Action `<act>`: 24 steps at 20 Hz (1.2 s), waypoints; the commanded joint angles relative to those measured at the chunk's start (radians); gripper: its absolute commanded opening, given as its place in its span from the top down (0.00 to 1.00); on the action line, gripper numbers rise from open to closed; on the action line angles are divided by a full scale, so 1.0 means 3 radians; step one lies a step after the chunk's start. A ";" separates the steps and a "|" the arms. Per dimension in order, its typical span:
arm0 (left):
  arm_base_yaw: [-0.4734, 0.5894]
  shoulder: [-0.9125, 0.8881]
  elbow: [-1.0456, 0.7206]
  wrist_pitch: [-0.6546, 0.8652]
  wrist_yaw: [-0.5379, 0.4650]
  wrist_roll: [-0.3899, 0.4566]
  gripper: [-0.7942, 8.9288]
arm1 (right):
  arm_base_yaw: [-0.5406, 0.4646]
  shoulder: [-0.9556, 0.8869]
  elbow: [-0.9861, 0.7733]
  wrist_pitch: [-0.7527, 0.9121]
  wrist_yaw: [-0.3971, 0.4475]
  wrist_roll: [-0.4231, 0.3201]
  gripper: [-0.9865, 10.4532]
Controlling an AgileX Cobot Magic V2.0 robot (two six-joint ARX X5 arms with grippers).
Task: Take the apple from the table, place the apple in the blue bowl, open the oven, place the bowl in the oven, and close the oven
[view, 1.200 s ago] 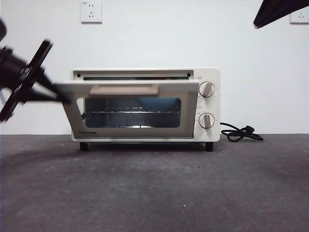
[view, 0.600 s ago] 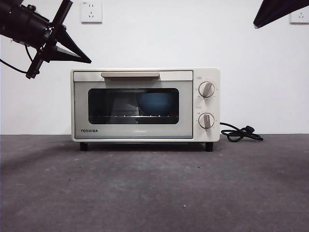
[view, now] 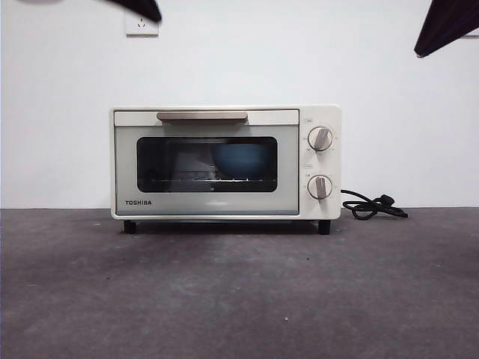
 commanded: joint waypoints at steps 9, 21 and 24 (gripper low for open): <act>-0.0376 -0.0532 -0.0008 -0.0565 -0.0017 0.0037 0.92 | 0.0000 0.0001 -0.0022 0.0022 0.0429 0.0023 0.91; 0.0661 -0.1439 -0.0598 0.0825 0.0765 0.2227 0.92 | 0.0000 0.0001 -0.0022 0.0023 0.0464 0.0023 0.91; 0.1247 -0.1958 -0.1375 0.1600 0.0384 0.2168 0.92 | 0.0000 0.0001 -0.0022 0.0023 0.0464 0.0023 0.91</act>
